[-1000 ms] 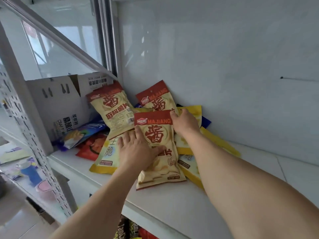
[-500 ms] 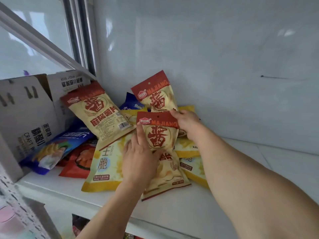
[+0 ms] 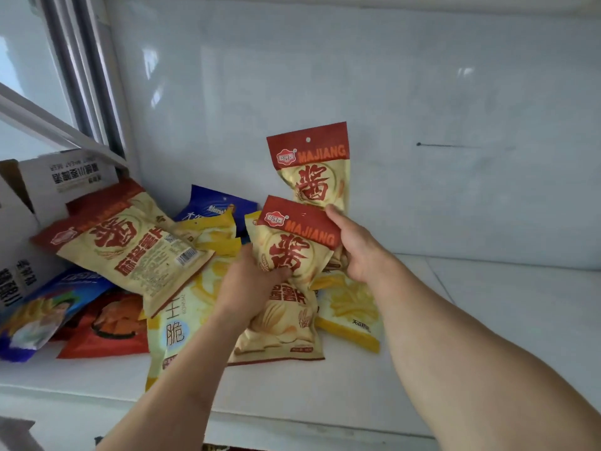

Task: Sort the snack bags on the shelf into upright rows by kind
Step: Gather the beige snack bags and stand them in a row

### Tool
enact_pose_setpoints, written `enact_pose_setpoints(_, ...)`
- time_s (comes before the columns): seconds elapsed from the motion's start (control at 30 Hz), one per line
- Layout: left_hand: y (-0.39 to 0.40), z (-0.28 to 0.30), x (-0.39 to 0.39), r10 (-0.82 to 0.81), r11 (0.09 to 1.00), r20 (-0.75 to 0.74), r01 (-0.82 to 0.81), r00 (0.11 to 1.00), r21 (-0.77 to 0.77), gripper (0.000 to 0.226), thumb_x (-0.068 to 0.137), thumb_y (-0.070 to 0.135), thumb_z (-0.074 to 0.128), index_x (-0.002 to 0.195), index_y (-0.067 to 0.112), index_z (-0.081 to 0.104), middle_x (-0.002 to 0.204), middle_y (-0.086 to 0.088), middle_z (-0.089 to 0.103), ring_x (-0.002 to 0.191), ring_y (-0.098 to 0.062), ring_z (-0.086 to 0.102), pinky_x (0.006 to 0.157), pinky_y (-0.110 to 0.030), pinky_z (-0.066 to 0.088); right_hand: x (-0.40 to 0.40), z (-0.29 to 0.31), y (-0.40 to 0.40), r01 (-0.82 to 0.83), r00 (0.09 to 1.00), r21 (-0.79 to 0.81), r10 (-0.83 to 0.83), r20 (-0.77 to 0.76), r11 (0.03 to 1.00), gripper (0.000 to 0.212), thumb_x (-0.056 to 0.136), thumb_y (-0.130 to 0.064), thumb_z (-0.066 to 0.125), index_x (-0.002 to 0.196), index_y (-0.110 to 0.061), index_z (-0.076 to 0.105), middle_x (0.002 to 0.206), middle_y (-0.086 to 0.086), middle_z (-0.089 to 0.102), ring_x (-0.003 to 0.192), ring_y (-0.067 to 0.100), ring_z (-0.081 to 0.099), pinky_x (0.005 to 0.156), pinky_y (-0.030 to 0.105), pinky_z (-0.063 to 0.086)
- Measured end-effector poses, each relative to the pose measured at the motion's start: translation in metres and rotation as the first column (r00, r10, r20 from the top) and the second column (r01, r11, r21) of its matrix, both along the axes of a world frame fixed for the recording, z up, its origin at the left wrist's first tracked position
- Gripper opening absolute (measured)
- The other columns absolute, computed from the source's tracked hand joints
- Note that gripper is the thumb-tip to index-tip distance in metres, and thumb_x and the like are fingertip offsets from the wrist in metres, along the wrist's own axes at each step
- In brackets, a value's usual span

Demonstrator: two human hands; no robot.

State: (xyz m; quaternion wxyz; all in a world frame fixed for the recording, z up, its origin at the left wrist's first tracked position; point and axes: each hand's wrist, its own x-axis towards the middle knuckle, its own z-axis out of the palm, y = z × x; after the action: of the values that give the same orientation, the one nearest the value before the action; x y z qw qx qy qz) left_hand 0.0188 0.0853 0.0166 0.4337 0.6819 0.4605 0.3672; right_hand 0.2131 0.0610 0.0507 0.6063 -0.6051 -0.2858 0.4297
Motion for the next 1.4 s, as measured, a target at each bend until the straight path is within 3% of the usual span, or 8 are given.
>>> enact_pose_setpoints(0.2,-0.002,0.003,0.017,-0.141,0.988,0.087,0.145,0.986,-0.046,0.039,0.083,0.025,0.082,0.107,0.025,0.052,0.097,0.006,0.068,0.082,-0.010,0.067,0.055,-0.022,0.050,0.019,-0.002,-0.022,0.079,0.996,0.018,-0.078,-0.039,0.997,0.056,0.084,-0.066,0.064,0.106,-0.014,0.066,0.096,0.012,0.078,0.094,0.030,0.075,0.098,0.049,0.053)
enact_pose_setpoints(0.37,-0.010,-0.005,0.032,-0.192,0.964,0.156,0.216,0.969,-0.154,0.042,0.078,0.026,0.086,0.109,0.023,0.058,0.101,-0.001,0.074,0.091,-0.024,0.073,0.078,-0.045,0.062,0.051,-0.013,-0.046,0.179,0.983,-0.002,-0.179,-0.035,0.984,0.065,0.081,-0.067,0.066,0.123,-0.018,0.063,0.110,0.013,0.076,0.098,0.031,0.074,0.098,0.052,0.053)
enact_pose_setpoints(0.43,-0.014,-0.010,0.039,-0.205,0.951,0.188,0.241,0.961,-0.196,0.047,0.074,0.026,0.089,0.111,0.021,0.060,0.102,-0.003,0.076,0.092,-0.027,0.074,0.081,-0.049,0.062,0.065,-0.020,-0.063,0.230,0.973,0.002,-0.230,-0.027,0.973,0.059,0.083,-0.064,0.067,0.120,-0.018,0.065,0.104,0.010,0.077,0.093,0.029,0.076,0.096,0.049,0.055)
enact_pose_setpoints(0.57,-0.032,-0.015,0.059,-0.269,0.918,0.241,0.324,0.932,-0.227,0.042,0.077,0.019,0.087,0.111,0.017,0.063,0.097,-0.005,0.079,0.086,-0.024,0.076,0.072,-0.041,0.063,0.096,-0.036,-0.099,0.303,0.953,-0.004,-0.303,-0.021,0.953,0.053,0.085,-0.058,0.069,0.117,-0.017,0.066,0.099,0.008,0.078,0.091,0.026,0.076,0.094,0.046,0.057)
enact_pose_setpoints(0.77,-0.068,-0.015,0.111,-0.341,0.867,0.332,0.431,0.879,-0.250,0.042,0.078,0.011,0.084,0.116,0.011,0.065,0.100,-0.012,0.079,0.091,-0.033,0.077,0.084,-0.055,0.061,0.145,-0.041,-0.157,0.420,0.907,0.030,-0.420,-0.029,0.907,0.037,0.091,-0.043,0.069,0.112,-0.013,0.066,0.098,0.011,0.078,0.088,0.027,0.076,0.087,0.046,0.060)
enact_pose_setpoints(1.07,-0.156,-0.014,0.224,-0.365,0.851,0.375,0.469,0.852,-0.237,0.035,0.083,0.025,0.082,0.111,0.008,0.068,0.096,-0.012,0.080,0.089,-0.033,0.077,0.088,-0.056,0.059,0.245,-0.041,-0.265,0.455,0.890,0.067,-0.455,-0.021,0.888,0.034,0.090,-0.043,0.070,0.109,-0.014,0.068,0.094,0.008,0.079,0.083,0.023,0.077,0.074,0.035,0.060)
enact_pose_setpoints(1.23,-0.201,-0.015,0.283,-0.361,0.850,0.399,0.473,0.843,-0.231,0.035,0.087,0.030,0.078,0.114,0.009,0.067,0.095,-0.010,0.080,0.086,-0.030,0.078,0.084,-0.053,0.061,0.299,-0.048,-0.313,0.458,0.889,0.066,-0.458,-0.014,0.887,0.037,0.089,-0.043,0.071,0.110,-0.013,0.067,0.095,0.008,0.079,0.085,0.025,0.077,0.082,0.041,0.060)
enact_pose_setpoints(1.4,-0.224,-0.015,0.331,-0.374,0.834,0.404,0.493,0.835,-0.247,0.035,0.089,0.031,0.075,0.115,0.009,0.066,0.098,-0.010,0.080,0.089,-0.030,0.078,0.085,-0.054,0.061,0.342,-0.049,-0.339,0.468,0.883,0.090,-0.469,-0.020,0.879,0.031,0.091,-0.042,0.069,0.105,-0.015,0.068,0.089,0.006,0.079,0.081,0.023,0.077,0.074,0.037,0.060)
